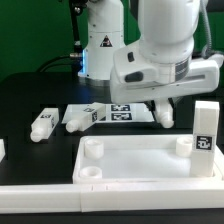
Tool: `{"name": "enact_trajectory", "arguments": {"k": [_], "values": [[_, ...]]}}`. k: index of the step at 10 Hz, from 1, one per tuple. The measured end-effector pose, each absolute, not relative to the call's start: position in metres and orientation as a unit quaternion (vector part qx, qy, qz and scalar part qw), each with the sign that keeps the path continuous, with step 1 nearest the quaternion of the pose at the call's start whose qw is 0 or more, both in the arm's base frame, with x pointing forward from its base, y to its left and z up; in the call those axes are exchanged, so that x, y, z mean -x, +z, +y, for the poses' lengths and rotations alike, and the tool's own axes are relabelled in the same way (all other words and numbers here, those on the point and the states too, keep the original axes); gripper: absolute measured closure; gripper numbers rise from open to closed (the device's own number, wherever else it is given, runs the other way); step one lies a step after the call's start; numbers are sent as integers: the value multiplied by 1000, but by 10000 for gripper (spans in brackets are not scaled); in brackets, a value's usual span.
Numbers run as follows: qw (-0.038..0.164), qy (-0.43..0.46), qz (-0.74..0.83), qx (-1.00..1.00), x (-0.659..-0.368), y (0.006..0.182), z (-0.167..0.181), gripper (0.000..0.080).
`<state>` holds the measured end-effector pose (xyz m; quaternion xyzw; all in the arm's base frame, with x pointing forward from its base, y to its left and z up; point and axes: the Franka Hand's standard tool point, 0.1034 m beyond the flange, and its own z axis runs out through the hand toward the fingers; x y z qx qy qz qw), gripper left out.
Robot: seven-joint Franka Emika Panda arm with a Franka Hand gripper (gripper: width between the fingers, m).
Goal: Assemble desk
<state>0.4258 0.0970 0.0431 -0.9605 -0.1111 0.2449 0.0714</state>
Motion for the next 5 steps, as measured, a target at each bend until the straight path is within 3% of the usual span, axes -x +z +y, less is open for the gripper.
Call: {"name": "enact_trajectory", "arguments": {"k": [3,5], "values": [[86,239,-202,946,-426,43,91,514],[91,165,-317,930,-441,39,93,514]]}}
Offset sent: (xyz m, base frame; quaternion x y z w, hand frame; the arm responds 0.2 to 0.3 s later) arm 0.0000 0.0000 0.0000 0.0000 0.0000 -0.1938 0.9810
